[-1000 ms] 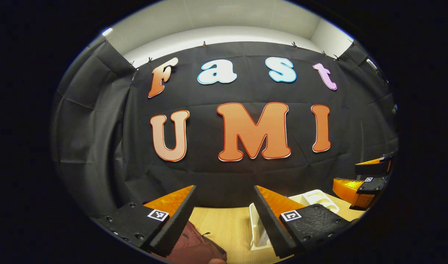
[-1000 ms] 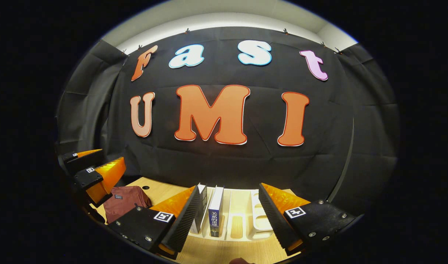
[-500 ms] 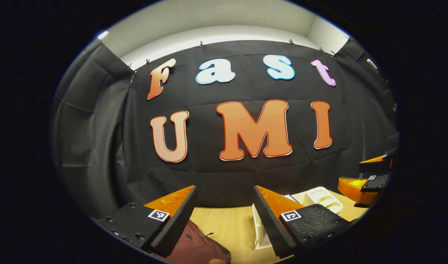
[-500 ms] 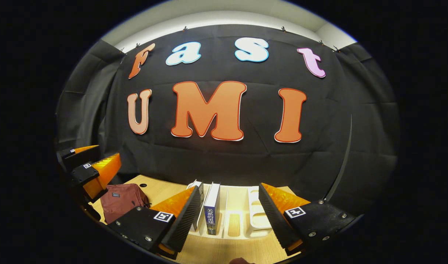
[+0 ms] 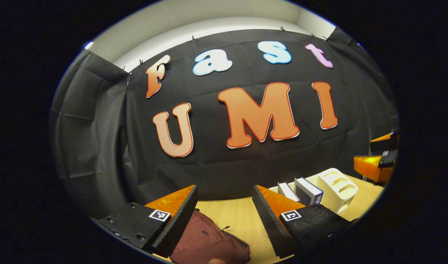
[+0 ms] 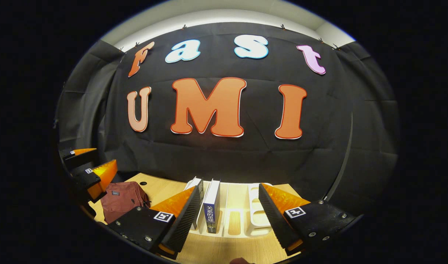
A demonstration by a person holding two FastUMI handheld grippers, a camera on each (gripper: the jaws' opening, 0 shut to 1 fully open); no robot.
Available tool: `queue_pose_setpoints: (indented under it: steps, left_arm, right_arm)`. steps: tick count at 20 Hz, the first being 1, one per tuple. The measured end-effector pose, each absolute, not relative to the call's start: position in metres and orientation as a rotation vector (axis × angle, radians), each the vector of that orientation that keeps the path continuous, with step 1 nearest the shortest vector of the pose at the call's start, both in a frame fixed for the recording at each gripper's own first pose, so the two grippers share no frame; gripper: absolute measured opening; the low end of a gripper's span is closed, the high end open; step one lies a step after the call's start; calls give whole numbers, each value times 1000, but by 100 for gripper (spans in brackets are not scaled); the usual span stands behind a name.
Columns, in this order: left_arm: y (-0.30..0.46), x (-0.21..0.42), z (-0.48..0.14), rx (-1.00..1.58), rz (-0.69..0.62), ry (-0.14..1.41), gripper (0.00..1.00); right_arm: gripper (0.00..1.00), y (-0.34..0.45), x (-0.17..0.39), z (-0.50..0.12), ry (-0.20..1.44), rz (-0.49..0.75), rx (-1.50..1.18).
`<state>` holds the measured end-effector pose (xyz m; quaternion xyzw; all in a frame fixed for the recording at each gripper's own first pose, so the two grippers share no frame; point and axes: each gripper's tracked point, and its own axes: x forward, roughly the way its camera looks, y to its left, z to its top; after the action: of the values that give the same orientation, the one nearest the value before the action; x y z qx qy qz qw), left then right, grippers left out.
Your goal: Open the schoolbag, grab two books from the bookshelf and put them into the schoolbag.
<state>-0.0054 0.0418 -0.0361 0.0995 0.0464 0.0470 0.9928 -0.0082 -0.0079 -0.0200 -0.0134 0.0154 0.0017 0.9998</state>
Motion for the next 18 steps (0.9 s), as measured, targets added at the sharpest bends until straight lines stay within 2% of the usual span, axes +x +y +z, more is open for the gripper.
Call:
queue_pose_setpoints:
  steps: [5,7,18]
  left_arm:
    - [59,-16,-103,305,110,293,94]
    - [65,-21,-127,383,110,352,97]
    - [63,-67,-254,632,11,628,99]
  right_arm:
    - [94,-26,-4,-35,55,-31,-26]
    - [94,-32,-2,-43,70,-44,-34]
    - [94,-67,10,-71,126,-108,-54]
